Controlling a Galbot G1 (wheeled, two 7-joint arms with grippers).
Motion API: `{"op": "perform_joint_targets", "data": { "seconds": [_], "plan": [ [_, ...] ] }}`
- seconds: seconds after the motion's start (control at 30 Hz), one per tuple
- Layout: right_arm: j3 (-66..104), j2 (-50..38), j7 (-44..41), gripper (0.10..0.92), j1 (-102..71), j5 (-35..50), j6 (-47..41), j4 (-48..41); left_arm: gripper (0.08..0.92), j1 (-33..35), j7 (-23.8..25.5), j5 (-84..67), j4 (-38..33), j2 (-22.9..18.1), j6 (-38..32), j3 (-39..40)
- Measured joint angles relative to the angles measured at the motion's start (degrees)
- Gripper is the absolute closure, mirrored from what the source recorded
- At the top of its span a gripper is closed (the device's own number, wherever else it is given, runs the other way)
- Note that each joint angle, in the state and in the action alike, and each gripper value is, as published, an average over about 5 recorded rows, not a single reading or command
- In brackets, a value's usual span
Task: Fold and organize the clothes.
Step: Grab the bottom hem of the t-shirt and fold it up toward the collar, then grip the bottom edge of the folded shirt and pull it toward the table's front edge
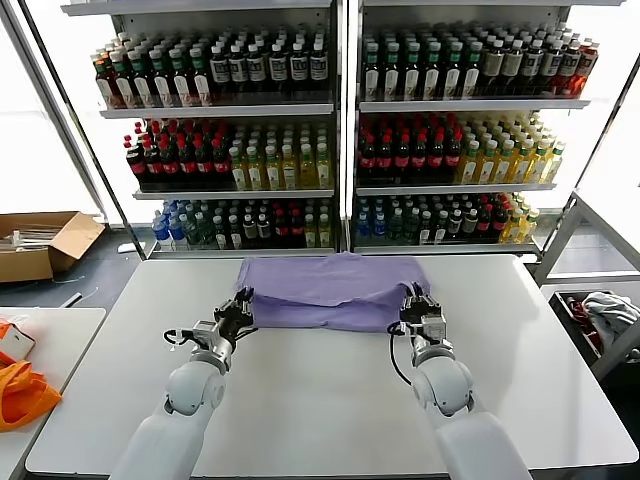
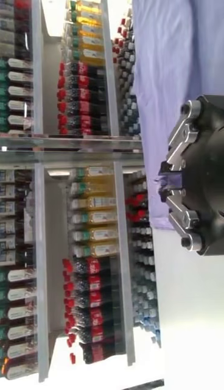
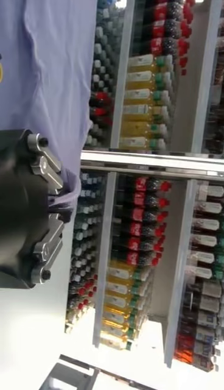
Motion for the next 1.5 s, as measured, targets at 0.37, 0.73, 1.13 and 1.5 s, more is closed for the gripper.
{"op": "perform_joint_targets", "data": {
  "seconds": [0.37,0.73,1.13,1.5],
  "plan": [
    [1.72,-0.72,4.63,0.257,-2.44,7.81,-2.71,5.6,0.298,3.07,-1.43,0.41,-4.92,1.59,4.73,-0.98],
    [3.67,-3.15,6.27,0.202,-7.81,10.83,-3.81,12.63,0.177,7.87,-1.8,0.14,-10.99,2.85,6.44,-2.53],
    [4.59,-4.15,7.43,0.203,-11.87,12.09,-5.07,18.28,0.177,11.74,-2.15,-0.27,-15.98,2.18,7.29,-3.9],
    [6.32,-5.21,8.8,0.203,-14.9,12.11,-6.89,20.91,0.177,14.84,-2.24,-0.17,-18.99,1.44,7.37,-5.24]
  ]
}}
